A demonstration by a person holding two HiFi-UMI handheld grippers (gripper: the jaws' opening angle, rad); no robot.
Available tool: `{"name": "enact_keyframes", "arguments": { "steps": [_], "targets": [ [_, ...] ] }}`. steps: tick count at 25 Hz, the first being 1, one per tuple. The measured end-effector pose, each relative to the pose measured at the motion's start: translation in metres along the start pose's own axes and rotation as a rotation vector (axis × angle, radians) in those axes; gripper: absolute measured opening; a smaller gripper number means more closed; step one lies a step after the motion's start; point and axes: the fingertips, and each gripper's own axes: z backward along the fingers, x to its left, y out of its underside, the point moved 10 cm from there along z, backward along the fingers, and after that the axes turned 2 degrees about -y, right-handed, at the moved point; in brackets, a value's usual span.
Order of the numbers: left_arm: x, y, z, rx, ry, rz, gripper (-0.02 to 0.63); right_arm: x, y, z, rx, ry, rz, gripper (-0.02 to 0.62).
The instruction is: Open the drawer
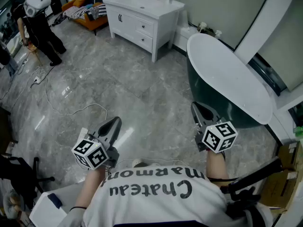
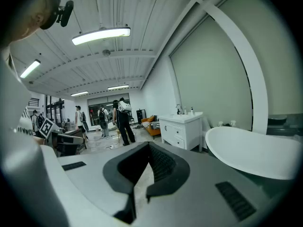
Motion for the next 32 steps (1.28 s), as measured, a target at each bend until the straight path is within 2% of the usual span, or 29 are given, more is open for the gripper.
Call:
{"name": "enact_keyframes", "arguments": {
  "steps": [10,18,21,26,29,32],
  "targets": [
    [0.016,-0.005,-0.002,-0.004,0.007,0.008,0.008,0.007,0.002,-0.015,0.020,0.009,0.020,0.011],
    [0.039,-0.018,-0.002,-0.007,0.010,-0.008,0.008,0.012,-0.007,-0.044,-0.015,-0.014,-0.037,0.011],
    [0.052,-0.028,0.000,-0.008,0.017,-0.041,0.008,0.025,-0.004,-0.067,0.012,-0.026,-0.059,0.011],
    [0.082,-0.040,0.000,-0.006,0.020,-0.049,0.008,0.072,0.022,-0.111,0.086,-0.098,-0.187,0.011],
    [0.094,-0.047,-0.016,-0.026,0.063,-0.064,0.008,0.085,0.033,-0.132,0.142,-0.109,-0.159,0.011],
    [0.100,-0.054,-0.039,-0.025,0.089,-0.078,0.008,0.079,0.034,-0.145,0.200,-0.086,-0.137,0.011]
  ]
}}
